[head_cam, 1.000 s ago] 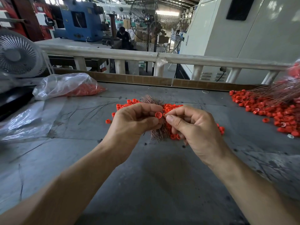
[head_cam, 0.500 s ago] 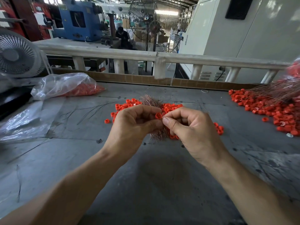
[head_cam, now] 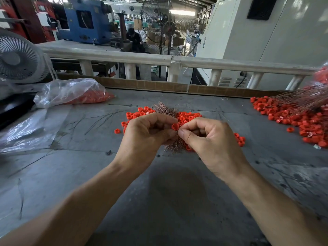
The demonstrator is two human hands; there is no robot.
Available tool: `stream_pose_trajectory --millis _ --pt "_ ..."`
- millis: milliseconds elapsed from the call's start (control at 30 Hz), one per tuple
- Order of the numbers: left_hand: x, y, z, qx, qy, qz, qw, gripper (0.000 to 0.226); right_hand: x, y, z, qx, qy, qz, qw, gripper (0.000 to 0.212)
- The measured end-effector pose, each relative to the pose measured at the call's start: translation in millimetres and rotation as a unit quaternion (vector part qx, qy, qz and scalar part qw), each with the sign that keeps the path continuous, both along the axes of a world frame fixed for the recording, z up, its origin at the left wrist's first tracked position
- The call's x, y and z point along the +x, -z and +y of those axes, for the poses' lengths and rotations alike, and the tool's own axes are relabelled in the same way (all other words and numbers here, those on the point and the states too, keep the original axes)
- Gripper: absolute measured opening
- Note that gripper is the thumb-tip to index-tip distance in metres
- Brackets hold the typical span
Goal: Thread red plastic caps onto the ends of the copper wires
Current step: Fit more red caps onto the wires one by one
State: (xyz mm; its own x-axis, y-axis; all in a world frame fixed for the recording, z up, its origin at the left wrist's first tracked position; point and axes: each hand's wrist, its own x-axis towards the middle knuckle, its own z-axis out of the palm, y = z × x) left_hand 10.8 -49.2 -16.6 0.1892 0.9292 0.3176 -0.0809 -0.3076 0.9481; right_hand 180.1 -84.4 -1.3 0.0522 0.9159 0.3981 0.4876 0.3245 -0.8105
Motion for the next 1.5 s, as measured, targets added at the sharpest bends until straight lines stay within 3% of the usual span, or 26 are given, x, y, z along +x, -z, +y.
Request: stream_pose_trajectory --millis 633,1000,1400,1500 --pt "-3 -7 -4 -0.058 0.041 -0.039 0.997 0.026 5 1 2 0.006 -0.028 0.026 0.999 0.013" --pt "-7 -8 0 -0.101 0.076 -0.090 0.988 0.021 5 8 9 -0.091 -0.089 0.123 0.984 0.026" --pt "-8 -9 -1 -0.135 0.121 -0.125 0.975 0.017 6 13 10 -0.128 -0.142 0.108 0.976 0.022" --pt "-8 -9 1 -0.141 0.102 -0.134 0.976 0.025 15 8 13 -0.097 -0.080 0.060 0.990 0.016"
